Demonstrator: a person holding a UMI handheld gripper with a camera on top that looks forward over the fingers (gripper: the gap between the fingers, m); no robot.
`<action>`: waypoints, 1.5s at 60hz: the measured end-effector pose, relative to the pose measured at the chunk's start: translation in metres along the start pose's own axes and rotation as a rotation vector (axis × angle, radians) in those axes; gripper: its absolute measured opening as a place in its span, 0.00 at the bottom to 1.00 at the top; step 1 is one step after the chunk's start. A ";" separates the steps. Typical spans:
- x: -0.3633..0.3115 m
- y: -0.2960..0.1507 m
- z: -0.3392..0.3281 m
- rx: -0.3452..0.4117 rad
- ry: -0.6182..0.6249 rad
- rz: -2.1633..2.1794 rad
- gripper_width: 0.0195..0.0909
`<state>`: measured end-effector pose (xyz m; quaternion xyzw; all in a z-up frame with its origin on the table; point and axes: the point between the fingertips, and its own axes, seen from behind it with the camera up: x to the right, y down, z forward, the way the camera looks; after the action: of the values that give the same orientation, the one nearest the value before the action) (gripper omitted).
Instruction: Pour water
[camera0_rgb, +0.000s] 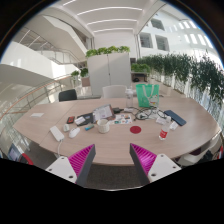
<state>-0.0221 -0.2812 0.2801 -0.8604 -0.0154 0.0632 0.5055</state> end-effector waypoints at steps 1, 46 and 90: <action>0.002 0.000 0.000 0.001 0.006 -0.002 0.79; 0.331 0.015 0.274 0.250 0.221 0.005 0.79; 0.356 -0.014 0.358 0.196 0.296 0.038 0.18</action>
<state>0.2870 0.0688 0.0870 -0.8071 0.0818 -0.0535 0.5822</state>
